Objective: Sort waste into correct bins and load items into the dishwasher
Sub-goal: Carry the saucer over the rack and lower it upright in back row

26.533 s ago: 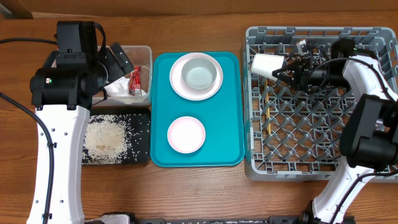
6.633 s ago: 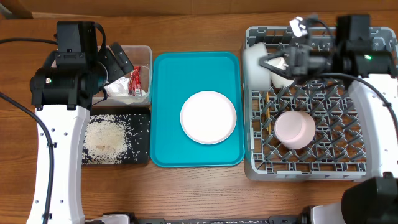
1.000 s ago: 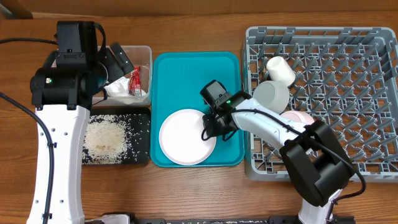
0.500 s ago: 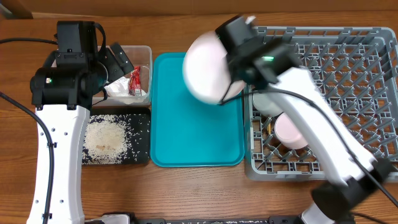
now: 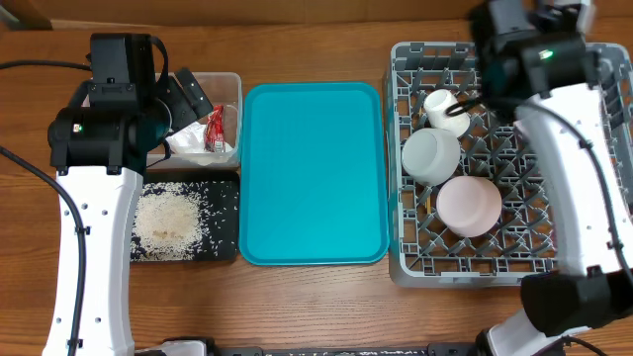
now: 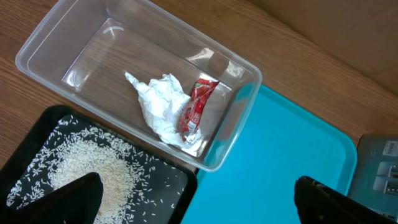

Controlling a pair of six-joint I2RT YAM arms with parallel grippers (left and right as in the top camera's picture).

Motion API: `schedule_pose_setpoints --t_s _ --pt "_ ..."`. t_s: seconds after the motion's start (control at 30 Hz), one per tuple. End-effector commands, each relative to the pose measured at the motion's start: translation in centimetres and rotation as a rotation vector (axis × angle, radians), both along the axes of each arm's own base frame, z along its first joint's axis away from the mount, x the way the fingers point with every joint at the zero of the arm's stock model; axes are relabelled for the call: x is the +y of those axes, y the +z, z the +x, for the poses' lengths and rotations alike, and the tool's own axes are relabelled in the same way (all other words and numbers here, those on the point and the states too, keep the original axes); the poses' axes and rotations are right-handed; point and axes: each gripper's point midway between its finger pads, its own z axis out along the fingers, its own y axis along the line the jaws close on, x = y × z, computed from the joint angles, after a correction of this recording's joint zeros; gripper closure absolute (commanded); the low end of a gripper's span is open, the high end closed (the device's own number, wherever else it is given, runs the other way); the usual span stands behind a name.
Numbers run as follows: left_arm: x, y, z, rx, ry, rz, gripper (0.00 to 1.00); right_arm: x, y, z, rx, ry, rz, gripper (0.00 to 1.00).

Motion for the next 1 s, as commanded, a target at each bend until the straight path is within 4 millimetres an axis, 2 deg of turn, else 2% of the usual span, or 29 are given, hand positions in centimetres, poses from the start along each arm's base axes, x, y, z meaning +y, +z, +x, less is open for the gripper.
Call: schedule_pose_setpoints --t_s 0.0,0.1,0.33,0.6,0.67,0.77,0.97 --pt "0.2 0.4 0.2 -0.011 0.010 0.001 0.00 -1.1 -2.3 -0.4 0.016 -0.047 0.115 0.96" --pt "0.2 0.4 0.2 -0.011 0.010 0.001 0.00 -1.8 -3.9 -0.9 0.005 -0.105 0.157 0.96" --pt "0.2 0.4 0.2 -0.011 0.010 0.001 0.00 -1.1 -6.8 -0.8 0.060 -0.094 0.165 0.96" --pt "0.2 0.4 0.2 -0.011 0.010 0.001 0.00 -1.3 -10.3 -1.4 0.137 -0.102 0.143 0.96" --pt "0.2 0.4 0.2 -0.011 0.010 0.001 0.00 -1.3 -10.6 -1.3 0.134 -0.101 0.144 0.96" --pt "0.2 0.4 0.2 -0.011 0.010 0.001 0.00 -0.7 -10.9 -0.6 0.104 -0.089 0.170 0.96" --pt "0.2 0.4 0.2 -0.011 0.010 0.001 0.00 1.8 -12.1 1.6 0.029 -0.026 0.293 0.92"
